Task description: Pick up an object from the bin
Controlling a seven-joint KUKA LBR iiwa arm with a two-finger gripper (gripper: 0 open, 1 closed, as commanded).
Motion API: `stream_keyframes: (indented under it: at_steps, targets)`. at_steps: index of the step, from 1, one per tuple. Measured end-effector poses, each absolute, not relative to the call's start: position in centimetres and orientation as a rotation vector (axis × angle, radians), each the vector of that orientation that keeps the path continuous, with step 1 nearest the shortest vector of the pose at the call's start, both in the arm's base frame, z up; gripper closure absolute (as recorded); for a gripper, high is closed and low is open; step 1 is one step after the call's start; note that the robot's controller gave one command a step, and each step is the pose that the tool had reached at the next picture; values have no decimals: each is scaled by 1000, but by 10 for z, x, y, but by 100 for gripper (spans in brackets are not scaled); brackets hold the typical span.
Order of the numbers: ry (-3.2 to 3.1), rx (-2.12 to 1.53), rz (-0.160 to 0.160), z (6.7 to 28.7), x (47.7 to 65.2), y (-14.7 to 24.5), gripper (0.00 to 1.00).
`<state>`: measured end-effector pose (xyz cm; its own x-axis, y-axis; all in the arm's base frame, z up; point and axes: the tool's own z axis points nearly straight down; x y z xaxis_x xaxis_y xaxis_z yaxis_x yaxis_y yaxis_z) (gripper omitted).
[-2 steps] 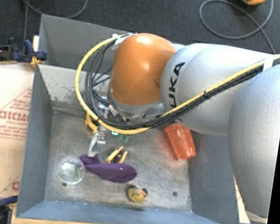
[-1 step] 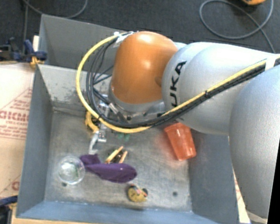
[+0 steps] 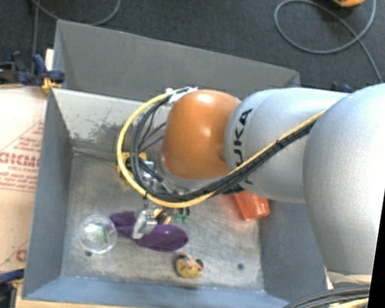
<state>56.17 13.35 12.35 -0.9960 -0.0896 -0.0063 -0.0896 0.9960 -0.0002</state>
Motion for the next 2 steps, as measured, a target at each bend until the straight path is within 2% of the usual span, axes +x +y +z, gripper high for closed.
stream_keyframes:
  at_steps: [1,2]
  targets:
    - [3133,-263,-2,109,550,121,0]
    - [3137,-60,3,121,555,112,0]
